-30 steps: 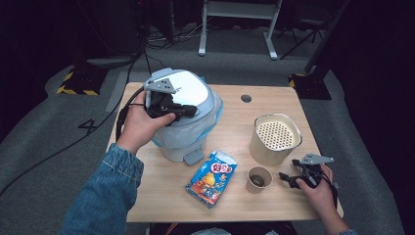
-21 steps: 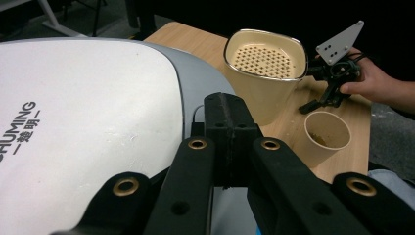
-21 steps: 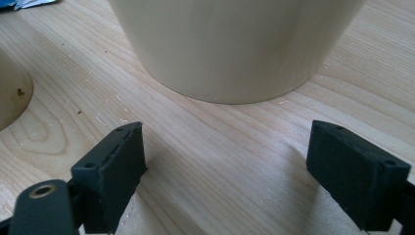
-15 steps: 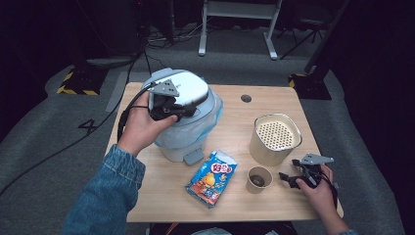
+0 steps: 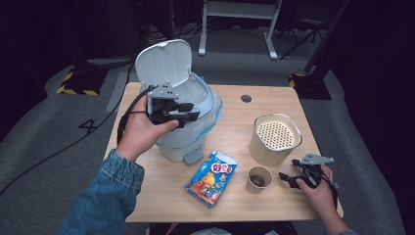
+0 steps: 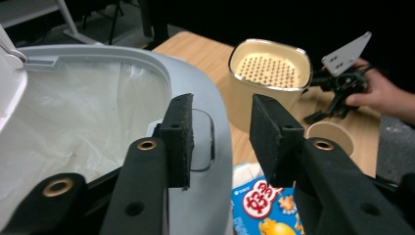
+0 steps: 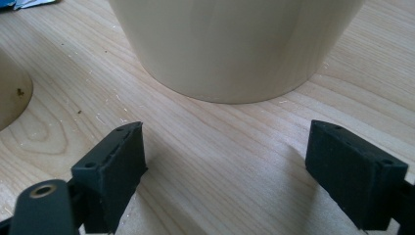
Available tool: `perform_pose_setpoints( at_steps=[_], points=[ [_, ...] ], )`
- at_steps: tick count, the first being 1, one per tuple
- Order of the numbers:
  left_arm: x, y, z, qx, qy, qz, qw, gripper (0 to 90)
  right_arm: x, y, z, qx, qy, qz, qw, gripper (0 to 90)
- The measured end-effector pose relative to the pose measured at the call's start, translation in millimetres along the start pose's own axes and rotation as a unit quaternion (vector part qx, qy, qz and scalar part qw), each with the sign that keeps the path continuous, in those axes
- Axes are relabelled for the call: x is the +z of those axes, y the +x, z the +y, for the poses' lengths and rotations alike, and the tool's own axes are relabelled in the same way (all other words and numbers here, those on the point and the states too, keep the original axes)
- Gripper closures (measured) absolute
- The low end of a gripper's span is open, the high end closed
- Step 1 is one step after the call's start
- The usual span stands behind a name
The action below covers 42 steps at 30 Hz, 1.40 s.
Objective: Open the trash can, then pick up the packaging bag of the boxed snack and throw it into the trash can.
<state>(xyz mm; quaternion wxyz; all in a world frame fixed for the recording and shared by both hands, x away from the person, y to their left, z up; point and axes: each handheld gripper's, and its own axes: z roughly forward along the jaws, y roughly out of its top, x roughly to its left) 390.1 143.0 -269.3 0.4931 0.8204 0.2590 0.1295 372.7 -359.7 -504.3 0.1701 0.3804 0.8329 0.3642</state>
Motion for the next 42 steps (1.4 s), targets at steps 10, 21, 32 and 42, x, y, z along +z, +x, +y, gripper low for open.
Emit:
perform_pose_setpoints(
  at_steps=[10,21,32,42],
  points=[
    [-35.2,-21.4,-24.3,0.008,-0.009,0.001,0.9999,53.6,0.0,-0.1,0.0,0.0,0.0,0.0,1.0,15.1],
    [-52.2,-27.4,-72.2,-0.022,0.0,0.048,0.9986,51.3,-0.1,0.0,0.1,0.0,0.001,0.0,1.0,15.1],
    [-35.4,-21.3,-143.0,-0.052,0.015,0.059,0.9968,48.4,-13.0,1.0,4.2,-0.006,0.003,0.015,0.9999,23.6],
    [-17.1,-8.1,-200.9,-0.084,0.037,0.082,0.9924,49.0,-31.1,7.2,6.2,-0.017,0.013,0.036,0.9991,31.3]
  ],
)
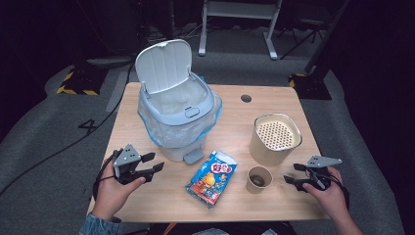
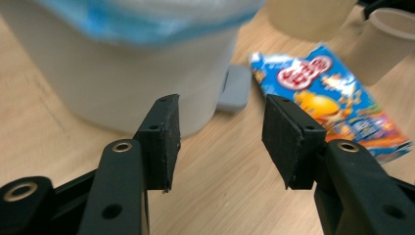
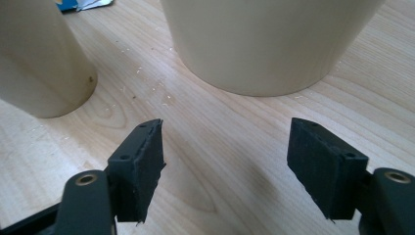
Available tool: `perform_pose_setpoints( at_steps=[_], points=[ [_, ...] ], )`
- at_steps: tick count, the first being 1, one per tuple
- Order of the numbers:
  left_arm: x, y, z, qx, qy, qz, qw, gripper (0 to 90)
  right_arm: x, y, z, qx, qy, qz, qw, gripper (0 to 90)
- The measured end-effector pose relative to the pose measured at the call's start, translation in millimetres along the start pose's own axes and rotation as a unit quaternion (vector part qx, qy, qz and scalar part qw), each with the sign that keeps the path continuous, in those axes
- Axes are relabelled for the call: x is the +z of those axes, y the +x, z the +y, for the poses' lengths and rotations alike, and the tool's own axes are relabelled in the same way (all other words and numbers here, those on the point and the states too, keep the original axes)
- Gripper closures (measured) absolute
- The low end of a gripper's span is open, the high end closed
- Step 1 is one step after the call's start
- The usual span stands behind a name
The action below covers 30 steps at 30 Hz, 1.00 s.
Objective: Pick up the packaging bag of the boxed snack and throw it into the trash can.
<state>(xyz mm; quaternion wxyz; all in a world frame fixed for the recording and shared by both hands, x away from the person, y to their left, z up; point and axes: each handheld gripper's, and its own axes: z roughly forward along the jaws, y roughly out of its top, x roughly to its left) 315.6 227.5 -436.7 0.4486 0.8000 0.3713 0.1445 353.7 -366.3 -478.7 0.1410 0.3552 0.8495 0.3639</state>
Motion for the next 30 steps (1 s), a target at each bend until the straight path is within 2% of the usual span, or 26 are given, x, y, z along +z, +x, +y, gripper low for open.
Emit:
perform_pose_setpoints(
  at_steps=[2,6,12,15,18,21,22,25,28,30],
  points=[
    [4.8,2.6,-8.5,-0.006,0.012,0.004,0.9999,49.1,-4.2,0.3,0.2,0.002,-0.001,0.004,1.0,33.7],
    [15.9,6.8,-24.3,0.0,0.044,0.016,0.9989,49.0,-8.1,0.7,2.2,0.003,-0.002,0.01,0.9999,36.0],
    [25.2,11.7,-39.3,-0.004,0.08,0.026,0.9964,48.7,-19.7,3.9,12.0,-0.002,-0.023,0.017,0.9996,35.8],
    [26.1,13.5,-43.6,-0.012,0.084,0.031,0.9959,48.2,-24.8,8.6,18.4,-0.01,-0.024,0.023,0.9994,36.4],
    [26.7,14.5,-47.7,-0.015,0.092,0.039,0.9948,47.7,-30.0,16.7,25.9,-0.024,-0.021,0.025,0.9992,41.0],
    [28.8,15.8,-51.8,-0.014,0.103,0.043,0.9937,46.8,-35.9,25.4,34.3,-0.034,-0.022,0.04,0.9984,41.8],
    [29.7,16.2,-53.3,-0.009,0.102,0.046,0.9937,46.3,-37.7,28.2,37.4,-0.04,-0.027,0.043,0.998,42.1],
    [30.1,16.5,-53.5,-0.01,0.101,0.048,0.9937,45.7,-43.2,36.7,48.4,-0.05,-0.039,0.049,0.9967,43.6],
    [32.7,15.9,-56.9,0.004,0.086,0.057,0.9946,43.4,-46.4,42.6,58.2,-0.053,-0.052,0.061,0.9954,44.8],
    [33.2,15.2,-56.6,0.006,0.086,0.061,0.9944,42.5,-46.8,45.2,64.0,-0.052,-0.057,0.069,0.9947,44.9]
  ],
)
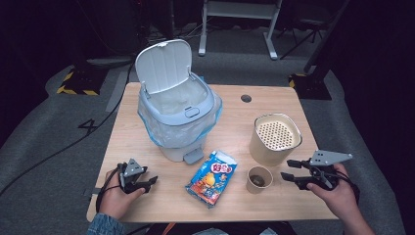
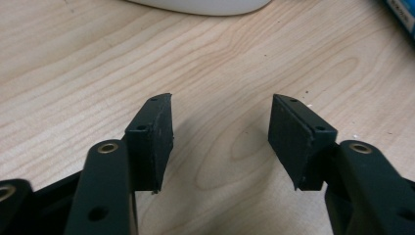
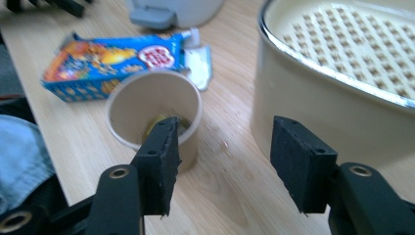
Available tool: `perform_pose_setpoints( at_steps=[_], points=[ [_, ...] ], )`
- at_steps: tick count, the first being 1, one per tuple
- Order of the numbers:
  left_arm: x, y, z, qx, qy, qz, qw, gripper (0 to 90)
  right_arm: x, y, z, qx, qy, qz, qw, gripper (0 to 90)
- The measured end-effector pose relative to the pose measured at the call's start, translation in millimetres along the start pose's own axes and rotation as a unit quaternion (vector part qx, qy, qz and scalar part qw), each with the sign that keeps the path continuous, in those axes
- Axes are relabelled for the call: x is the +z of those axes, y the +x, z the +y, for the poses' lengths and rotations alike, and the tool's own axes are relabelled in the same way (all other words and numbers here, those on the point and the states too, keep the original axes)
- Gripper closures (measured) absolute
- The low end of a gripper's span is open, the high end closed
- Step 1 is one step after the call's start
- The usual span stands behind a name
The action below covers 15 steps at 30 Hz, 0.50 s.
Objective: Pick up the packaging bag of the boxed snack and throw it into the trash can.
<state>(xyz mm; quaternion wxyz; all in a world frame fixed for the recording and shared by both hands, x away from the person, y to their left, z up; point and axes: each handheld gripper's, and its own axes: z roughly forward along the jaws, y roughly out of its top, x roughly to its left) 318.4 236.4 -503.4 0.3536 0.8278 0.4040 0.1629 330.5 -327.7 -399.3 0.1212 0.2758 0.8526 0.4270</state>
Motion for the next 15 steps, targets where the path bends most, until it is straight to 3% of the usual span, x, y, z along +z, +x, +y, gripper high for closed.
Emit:
perform_pose_setpoints(
  at_steps=[8,15],
  points=[
    [0.3,0.0,0.3,0.0,0.0,0.002,1.0,42.3,15.5,8.9,31.4,-0.015,-0.007,0.037,0.9992,45.1],
    [0.3,0.0,0.3,0.0,0.0,0.002,1.0,42.3,45.5,21.3,57.6,-0.045,0.018,0.067,0.9966,45.7]
  ],
)
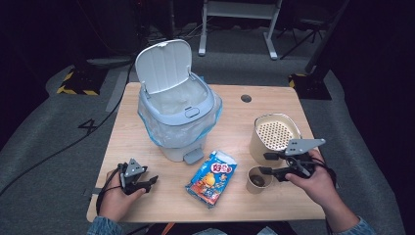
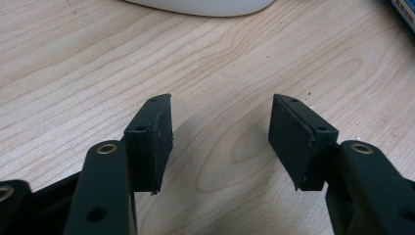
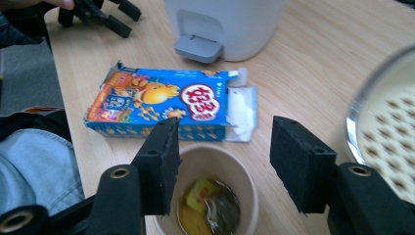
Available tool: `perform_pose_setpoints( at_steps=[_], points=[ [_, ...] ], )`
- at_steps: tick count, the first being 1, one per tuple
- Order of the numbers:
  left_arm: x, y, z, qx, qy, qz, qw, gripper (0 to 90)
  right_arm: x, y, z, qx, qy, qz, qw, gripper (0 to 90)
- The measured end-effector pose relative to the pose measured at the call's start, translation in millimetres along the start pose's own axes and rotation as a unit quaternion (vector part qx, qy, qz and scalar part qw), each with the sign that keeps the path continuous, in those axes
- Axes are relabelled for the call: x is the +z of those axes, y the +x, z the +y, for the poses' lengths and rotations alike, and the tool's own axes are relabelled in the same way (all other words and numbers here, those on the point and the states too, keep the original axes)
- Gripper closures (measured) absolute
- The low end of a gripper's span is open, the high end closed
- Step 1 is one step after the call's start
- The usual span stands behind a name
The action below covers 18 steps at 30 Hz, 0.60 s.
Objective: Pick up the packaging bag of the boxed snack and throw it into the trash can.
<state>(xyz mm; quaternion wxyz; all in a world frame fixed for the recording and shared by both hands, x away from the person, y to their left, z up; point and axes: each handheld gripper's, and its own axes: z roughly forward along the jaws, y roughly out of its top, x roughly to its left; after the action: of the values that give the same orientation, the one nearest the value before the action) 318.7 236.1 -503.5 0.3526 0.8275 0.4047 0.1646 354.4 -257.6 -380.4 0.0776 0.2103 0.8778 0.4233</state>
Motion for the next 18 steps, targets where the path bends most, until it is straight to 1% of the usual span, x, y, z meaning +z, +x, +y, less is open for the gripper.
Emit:
perform_pose_setpoints(
  at_steps=[4,8,10,11,14,16,18],
  points=[
    [0.3,0.3,0.2,0.001,-0.001,0.0,1.0,42.2,23.8,1.5,11.9,-0.01,0.028,0.013,0.9995,45.5],
    [0.7,0.4,0.8,0.002,0.0,-0.001,1.0,41.5,46.3,3.2,20.9,-0.019,0.056,0.021,0.998,44.1],
    [0.7,0.4,0.8,0.002,0.0,-0.001,1.0,41.5,53.8,4.3,23.6,-0.023,0.065,0.024,0.9974,43.0],
    [0.7,0.4,0.8,0.002,0.0,-0.001,1.0,41.5,57.8,4.9,24.5,-0.022,0.067,0.029,0.9971,42.4],
    [0.7,0.4,0.8,0.002,0.0,-0.001,1.0,41.5,68.8,6.5,26.3,-0.019,0.082,0.04,0.9956,41.2],
    [0.7,0.4,0.8,0.002,0.0,-0.001,1.0,41.5,75.8,8.7,27.5,-0.027,0.103,0.04,0.9935,38.8],
    [0.7,0.3,0.7,0.003,0.0,0.0,1.0,41.5,80.9,11.9,28.5,-0.036,0.113,0.041,0.9921,38.2]
  ],
)
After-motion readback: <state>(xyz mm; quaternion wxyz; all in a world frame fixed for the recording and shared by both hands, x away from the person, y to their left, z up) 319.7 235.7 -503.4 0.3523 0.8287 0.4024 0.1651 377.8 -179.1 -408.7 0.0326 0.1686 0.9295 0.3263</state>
